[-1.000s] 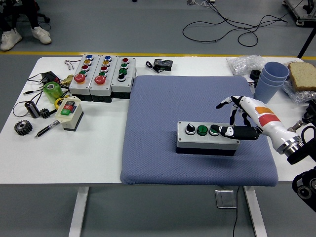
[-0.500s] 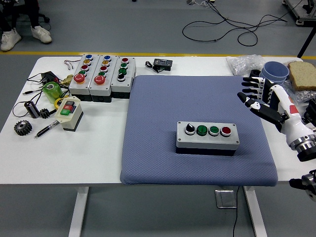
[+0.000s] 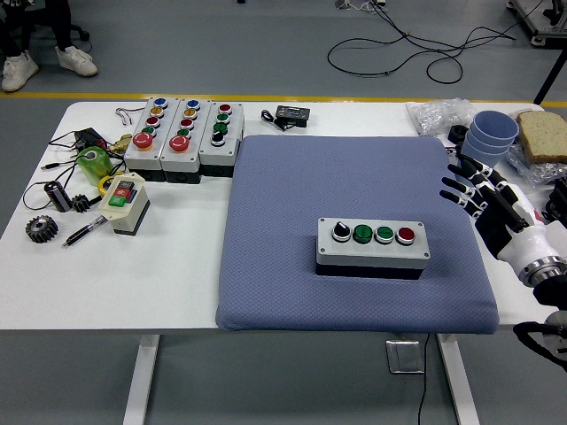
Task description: Pick up the button,place it on the desk,press the button,press the button
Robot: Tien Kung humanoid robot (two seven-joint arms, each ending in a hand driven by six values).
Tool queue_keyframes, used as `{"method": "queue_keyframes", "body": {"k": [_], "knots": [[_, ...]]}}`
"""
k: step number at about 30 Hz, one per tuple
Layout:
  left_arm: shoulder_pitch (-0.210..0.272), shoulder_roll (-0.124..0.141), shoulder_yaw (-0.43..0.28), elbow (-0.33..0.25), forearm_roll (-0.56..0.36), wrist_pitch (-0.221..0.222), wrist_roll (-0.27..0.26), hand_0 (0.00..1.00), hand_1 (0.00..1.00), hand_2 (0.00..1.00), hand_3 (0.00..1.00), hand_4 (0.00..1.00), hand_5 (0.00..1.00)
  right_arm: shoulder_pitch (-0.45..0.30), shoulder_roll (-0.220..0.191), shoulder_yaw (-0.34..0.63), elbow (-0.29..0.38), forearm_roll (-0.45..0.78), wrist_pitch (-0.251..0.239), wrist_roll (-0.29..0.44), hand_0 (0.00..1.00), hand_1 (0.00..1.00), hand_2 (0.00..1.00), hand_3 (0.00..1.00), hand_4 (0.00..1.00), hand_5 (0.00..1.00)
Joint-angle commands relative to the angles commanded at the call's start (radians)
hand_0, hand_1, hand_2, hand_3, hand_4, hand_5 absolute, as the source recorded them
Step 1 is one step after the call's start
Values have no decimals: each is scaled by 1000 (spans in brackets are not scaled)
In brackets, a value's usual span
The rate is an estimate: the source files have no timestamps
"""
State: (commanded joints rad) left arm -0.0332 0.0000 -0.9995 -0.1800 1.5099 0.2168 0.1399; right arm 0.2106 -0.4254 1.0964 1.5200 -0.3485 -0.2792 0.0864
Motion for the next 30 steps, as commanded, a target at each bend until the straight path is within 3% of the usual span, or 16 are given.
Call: {"method": "queue_keyframes", "body": {"k": [4, 30], "knots": [[0, 0, 3, 0, -6, 0, -2, 597, 636, 677, 548, 354, 701, 1, 1, -1, -1, 64, 3, -3, 699, 657, 721, 701, 821, 399], [-6, 0, 14, 0, -19, 3, -9, 596, 635, 677, 548, 353, 696, 5, 4, 5, -2, 92, 2, 0, 685, 642, 710, 687, 783, 349]]}}
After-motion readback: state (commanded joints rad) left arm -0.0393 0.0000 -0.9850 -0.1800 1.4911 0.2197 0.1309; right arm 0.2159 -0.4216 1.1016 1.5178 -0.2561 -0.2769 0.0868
